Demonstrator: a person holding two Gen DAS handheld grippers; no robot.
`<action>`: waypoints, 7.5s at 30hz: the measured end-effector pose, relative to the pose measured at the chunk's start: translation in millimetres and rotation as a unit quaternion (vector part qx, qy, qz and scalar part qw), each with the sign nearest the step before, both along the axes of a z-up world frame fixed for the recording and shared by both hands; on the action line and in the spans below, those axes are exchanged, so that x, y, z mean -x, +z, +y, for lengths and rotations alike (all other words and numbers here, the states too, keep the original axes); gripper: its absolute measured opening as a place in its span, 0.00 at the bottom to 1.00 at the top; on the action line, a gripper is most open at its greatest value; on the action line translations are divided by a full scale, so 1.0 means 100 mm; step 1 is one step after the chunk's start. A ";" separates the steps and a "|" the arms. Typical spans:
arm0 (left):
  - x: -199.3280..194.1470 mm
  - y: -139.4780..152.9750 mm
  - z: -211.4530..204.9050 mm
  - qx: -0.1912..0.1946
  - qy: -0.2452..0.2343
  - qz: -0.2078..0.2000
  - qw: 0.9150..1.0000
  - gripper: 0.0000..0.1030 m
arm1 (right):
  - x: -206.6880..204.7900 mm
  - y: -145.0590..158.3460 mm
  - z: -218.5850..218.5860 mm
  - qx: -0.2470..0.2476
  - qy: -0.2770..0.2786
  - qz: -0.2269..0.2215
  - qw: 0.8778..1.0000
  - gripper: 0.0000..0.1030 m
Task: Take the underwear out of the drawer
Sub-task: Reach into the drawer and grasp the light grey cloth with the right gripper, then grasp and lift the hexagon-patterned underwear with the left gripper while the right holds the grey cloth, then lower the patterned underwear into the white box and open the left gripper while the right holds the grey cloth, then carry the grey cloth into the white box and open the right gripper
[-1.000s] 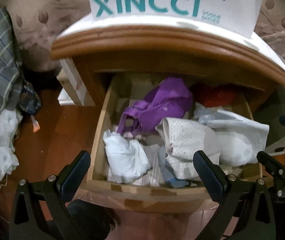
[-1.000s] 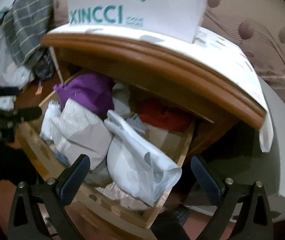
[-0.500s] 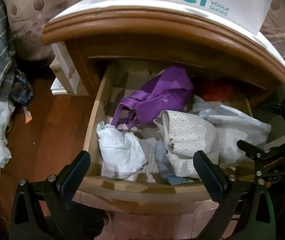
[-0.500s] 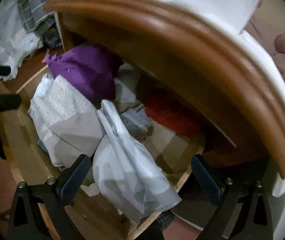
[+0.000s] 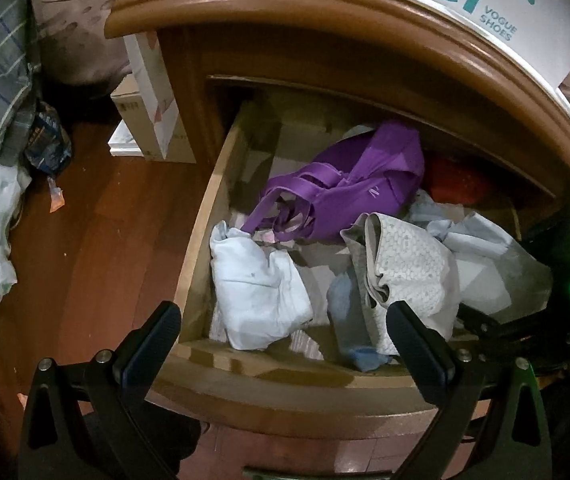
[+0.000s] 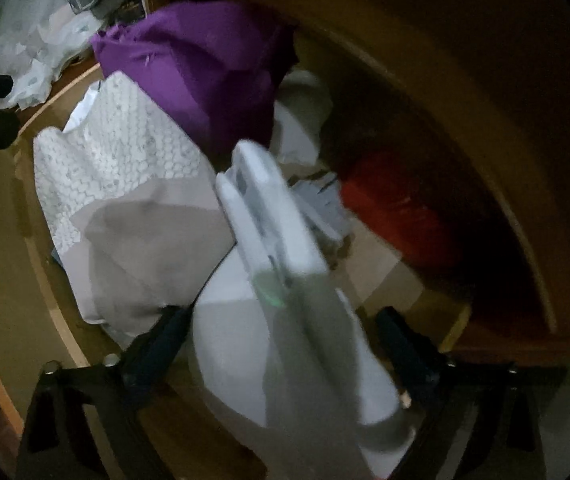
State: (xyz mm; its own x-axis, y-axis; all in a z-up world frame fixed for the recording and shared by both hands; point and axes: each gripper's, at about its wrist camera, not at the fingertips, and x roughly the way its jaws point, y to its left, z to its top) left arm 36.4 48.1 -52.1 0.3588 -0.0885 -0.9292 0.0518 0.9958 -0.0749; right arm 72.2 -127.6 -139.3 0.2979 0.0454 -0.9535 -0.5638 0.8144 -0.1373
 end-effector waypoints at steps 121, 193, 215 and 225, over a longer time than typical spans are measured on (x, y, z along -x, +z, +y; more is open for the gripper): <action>-2.28 1.77 -0.38 -0.048 -0.067 -0.067 0.994 0.20 | 0.73 0.70 -1.00 -0.251 -0.287 -0.061 0.922 0.15; -0.48 1.14 1.22 -0.034 0.169 -0.151 0.973 0.82 | -0.19 3.86 -0.76 -0.209 -0.245 -0.284 0.903 0.15; -0.50 1.08 1.33 -0.040 0.179 -0.129 0.974 0.83 | -1.75 2.85 -0.35 -0.081 -0.245 -0.166 0.952 0.15; -0.53 1.06 1.27 -0.045 0.170 -0.127 0.976 0.83 | -1.86 2.49 -0.42 -0.072 -0.265 -0.131 0.953 0.19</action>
State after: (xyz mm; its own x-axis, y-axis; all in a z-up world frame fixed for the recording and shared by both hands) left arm 89.3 175.5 54.3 0.5738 0.1537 -0.8045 -0.2772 0.9607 -0.0142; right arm 257.9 -169.5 109.3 0.5425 -0.0519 -0.8385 -0.0308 0.9962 -0.0816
